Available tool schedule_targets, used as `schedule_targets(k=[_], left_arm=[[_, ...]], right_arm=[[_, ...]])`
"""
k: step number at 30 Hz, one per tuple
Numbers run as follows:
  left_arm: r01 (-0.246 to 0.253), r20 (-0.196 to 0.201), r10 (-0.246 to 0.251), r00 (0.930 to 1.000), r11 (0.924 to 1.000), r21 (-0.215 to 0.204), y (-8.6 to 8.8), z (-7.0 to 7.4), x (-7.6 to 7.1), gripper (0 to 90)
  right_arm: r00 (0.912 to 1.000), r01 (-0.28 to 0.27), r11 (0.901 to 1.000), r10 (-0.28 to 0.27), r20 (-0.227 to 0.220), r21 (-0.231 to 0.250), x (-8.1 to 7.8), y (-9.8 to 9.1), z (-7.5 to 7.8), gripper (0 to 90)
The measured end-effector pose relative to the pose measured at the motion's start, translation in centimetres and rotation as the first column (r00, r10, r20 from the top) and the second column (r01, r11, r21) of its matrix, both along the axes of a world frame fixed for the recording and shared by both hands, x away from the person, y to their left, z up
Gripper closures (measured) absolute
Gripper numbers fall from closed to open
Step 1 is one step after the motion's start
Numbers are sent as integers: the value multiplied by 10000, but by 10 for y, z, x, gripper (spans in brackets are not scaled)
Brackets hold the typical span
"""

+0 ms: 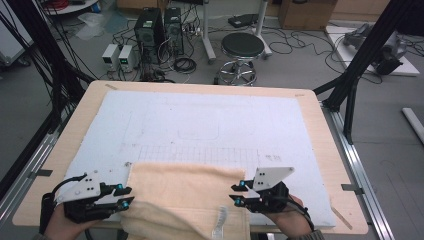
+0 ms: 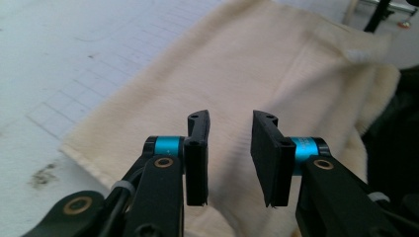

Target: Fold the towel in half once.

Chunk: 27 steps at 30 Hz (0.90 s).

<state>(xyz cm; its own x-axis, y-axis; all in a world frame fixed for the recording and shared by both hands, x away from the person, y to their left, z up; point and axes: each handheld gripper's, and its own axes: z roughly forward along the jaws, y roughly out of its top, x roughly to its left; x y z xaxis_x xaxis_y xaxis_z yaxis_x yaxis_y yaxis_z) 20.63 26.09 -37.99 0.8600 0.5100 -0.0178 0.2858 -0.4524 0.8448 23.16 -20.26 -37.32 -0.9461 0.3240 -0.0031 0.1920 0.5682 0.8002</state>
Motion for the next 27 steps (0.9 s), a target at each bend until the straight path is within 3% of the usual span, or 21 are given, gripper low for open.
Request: schedule_targets(k=[4,8,14,20,24,27], left_arm=[[-659,158,658,9977,9978,101,-1,-8,21,589],[-1320,179,1315,9912,9908,293,-4,-21,45,501],[-1960,-75,1976,9803,9762,925,-11,-37,78,412],[-2352,-576,2445,9679,9626,1347,-8,-50,97,363],[-2212,-1135,2381,9646,9646,1438,-8,-58,102,370],[-1851,-1466,2016,9684,9756,1184,-8,-58,103,473]], right_arm=[[9980,633,9977,-634,-38,-250,27,-3,-11,604],[9915,1257,9914,-1268,-298,-355,53,-5,-25,503],[9861,1505,9858,-1550,-596,-748,78,-1,-40,424],[9828,1485,9836,-1583,-954,-1029,90,0,-51,410],[9820,1319,9837,-1465,-1195,-1221,92,0,-58,473],[9820,1089,9855,-1270,-1396,-1300,91,1,-62,596]])
